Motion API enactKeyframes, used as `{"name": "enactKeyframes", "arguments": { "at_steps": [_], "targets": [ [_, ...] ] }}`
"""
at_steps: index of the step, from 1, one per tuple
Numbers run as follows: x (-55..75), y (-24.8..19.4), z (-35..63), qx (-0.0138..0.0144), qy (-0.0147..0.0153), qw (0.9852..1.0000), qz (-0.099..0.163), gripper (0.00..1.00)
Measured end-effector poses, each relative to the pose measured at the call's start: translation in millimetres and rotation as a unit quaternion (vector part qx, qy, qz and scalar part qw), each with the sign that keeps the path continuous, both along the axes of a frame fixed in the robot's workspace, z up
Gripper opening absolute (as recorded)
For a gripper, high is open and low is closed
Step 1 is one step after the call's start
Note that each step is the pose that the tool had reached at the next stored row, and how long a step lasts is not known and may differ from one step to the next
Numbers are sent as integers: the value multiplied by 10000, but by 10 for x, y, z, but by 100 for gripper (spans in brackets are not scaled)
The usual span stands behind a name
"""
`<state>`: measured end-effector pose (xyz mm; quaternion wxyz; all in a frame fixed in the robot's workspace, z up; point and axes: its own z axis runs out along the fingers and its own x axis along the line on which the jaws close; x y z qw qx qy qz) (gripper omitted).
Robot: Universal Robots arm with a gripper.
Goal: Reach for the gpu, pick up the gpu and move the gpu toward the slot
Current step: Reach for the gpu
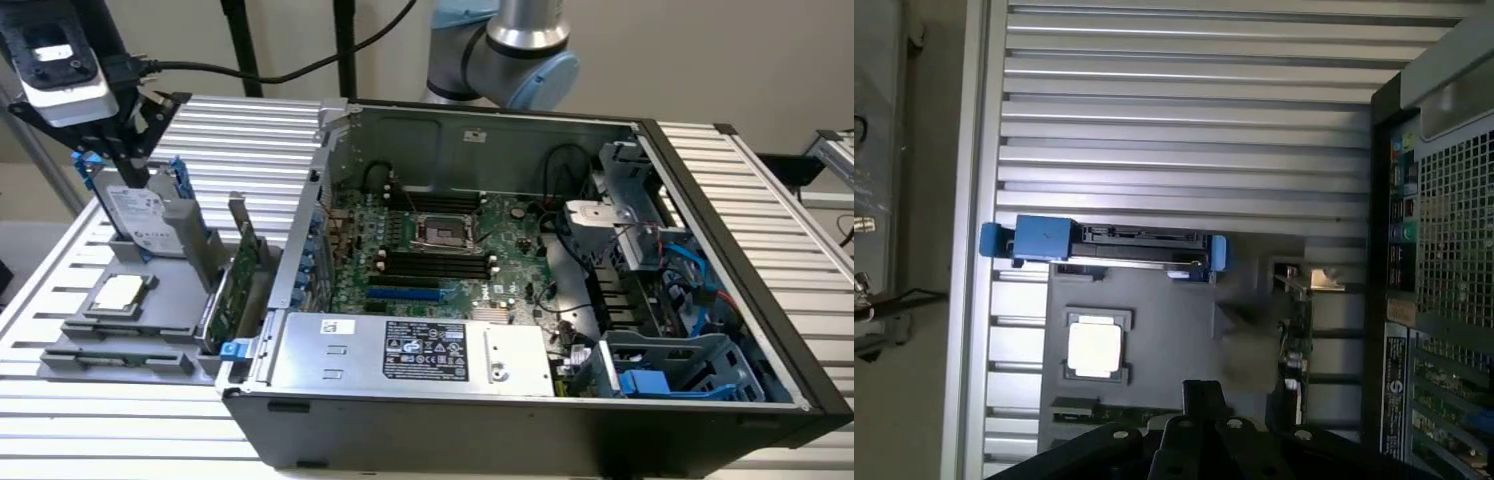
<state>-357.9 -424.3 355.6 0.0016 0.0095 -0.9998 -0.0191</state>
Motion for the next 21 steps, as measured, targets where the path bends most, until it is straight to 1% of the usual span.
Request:
{"name": "enactKeyframes", "arguments": {
  "at_steps": [5, 17, 19, 21],
  "targets": [
    [189, -109, -22, 1, -1, 10000, 0, 11],
    [455, -345, -193, -1, -26, 10000, 0, 11],
    [508, -379, -223, -1, -29, 10000, 0, 11],
    [578, -402, -251, -3, -30, 10000, 0, 11]
  ]
}}
